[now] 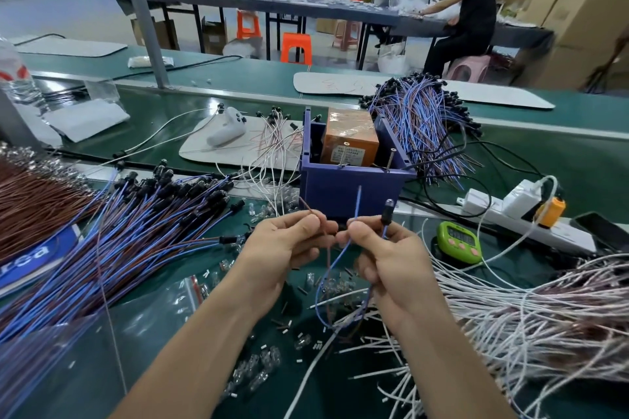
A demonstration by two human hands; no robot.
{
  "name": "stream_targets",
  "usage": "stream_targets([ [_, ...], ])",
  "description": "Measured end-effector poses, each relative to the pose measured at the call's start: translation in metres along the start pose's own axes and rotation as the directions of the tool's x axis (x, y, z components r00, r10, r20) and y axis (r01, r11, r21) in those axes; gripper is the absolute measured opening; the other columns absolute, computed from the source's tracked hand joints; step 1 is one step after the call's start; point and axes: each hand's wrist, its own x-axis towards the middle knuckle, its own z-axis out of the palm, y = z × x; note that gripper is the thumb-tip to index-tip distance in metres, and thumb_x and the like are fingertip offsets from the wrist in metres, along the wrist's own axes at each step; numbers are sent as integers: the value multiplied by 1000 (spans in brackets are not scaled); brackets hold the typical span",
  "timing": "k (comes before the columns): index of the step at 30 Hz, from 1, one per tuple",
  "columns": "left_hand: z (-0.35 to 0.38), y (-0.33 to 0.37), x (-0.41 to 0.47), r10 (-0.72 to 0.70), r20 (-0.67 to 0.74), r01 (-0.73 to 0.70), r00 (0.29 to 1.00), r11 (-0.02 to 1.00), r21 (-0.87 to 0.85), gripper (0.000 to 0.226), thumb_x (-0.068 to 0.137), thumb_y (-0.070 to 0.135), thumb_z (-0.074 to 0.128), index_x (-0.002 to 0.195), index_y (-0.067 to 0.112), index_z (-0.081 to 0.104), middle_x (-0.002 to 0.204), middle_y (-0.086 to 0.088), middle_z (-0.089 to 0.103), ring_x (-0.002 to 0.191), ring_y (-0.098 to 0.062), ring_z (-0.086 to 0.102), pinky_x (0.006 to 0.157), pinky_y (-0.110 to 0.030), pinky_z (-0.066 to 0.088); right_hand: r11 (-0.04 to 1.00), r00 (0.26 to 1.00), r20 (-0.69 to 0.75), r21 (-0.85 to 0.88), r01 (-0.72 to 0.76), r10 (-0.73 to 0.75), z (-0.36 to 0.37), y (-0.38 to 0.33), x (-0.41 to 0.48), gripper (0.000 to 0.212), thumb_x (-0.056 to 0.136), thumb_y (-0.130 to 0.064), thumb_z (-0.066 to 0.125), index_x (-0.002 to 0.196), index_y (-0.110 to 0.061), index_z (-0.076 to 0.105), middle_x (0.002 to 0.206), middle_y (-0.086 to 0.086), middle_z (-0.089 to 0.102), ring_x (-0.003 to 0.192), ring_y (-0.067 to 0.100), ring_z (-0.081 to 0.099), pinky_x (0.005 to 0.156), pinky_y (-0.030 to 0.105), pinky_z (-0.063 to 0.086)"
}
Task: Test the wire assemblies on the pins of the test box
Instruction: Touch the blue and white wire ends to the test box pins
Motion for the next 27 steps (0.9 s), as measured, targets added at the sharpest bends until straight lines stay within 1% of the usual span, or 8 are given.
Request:
stream_targets([
  [4, 1, 11, -4, -10, 46, 10, 999, 1000, -4, 29, 102, 15, 57, 82, 22, 76, 72, -8, 71, 56, -16, 64, 51, -20, 49, 983, 995, -99, 176, 47, -30, -5, -9, 4, 21, 93, -2, 66, 75, -10, 71, 77, 18, 73, 33, 9, 28, 39, 21, 30],
  [10, 14, 28, 11, 74, -100, -60, 992, 989, 134, 38, 98, 4, 54, 83, 22, 84, 58, 1, 46, 51, -11, 34, 49, -22, 26, 956, 981, -192, 287, 65, -9, -4, -22, 11, 17, 98, -3, 63, 82, -7, 64, 72, 14, 72, 32, 8, 26, 39, 21, 29],
  [12, 19, 34, 16, 97, -120, -76, 988, 982, 174, 40, 95, -1, 53, 87, 21, 84, 61, -1, 55, 52, -11, 40, 52, -21, 34, 952, 978, -206, 294, 82, -20, -5, -27, 15, 18, 98, -4, 62, 81, -7, 62, 70, 12, 72, 32, 8, 26, 39, 21, 28],
  [14, 22, 38, 21, 123, -127, -96, 984, 975, 202, 33, 97, -4, 56, 96, 17, 82, 69, -1, 72, 55, -8, 57, 54, -16, 46, 948, 974, -223, 301, 104, -36, -5, -33, 19, 17, 98, -4, 62, 82, -7, 60, 69, 11, 71, 33, 9, 27, 40, 21, 27],
  [17, 22, 38, 31, 221, -235, -135, 947, 933, 334, 21, 93, 2, 69, 99, 22, 75, 75, -1, 79, 64, -10, 74, 58, -19, 56, 944, 968, -246, 301, 133, -58, -6, -40, 25, 14, 99, -3, 61, 85, -7, 60, 66, 8, 69, 34, 9, 28, 41, 22, 29],
  [20, 26, 34, 37, 322, -362, -126, 875, 872, 473, 13, 88, 16, 76, 76, 19, 77, 66, 3, 76, 60, -11, 75, 64, -30, 61, 945, 965, -258, 299, 133, -54, -4, -43, 32, 12, 100, -3, 60, 88, -6, 59, 64, 7, 67, 33, 10, 28, 40, 22, 28],
  [24, 32, 36, 36, 452, -427, -131, 783, 792, 597, 23, 84, 21, 76, 62, 21, 73, 53, 9, 70, 46, -5, 68, 42, -15, 49, 955, 969, -244, 274, 115, -47, 1, -51, 41, 6, 98, -2, 61, 93, -2, 59, 60, 9, 65, 33, 10, 29, 38, 21, 27],
  [27, 32, 37, 32, 493, -406, -129, 770, 743, 657, 25, 83, 20, 76, 58, 23, 72, 51, 11, 68, 44, -6, 67, 43, -20, 51, 957, 966, -246, 256, 139, -75, 0, -54, 45, 5, 98, 0, 60, 99, -3, 56, 59, 9, 63, 33, 10, 29, 37, 22, 26],
])
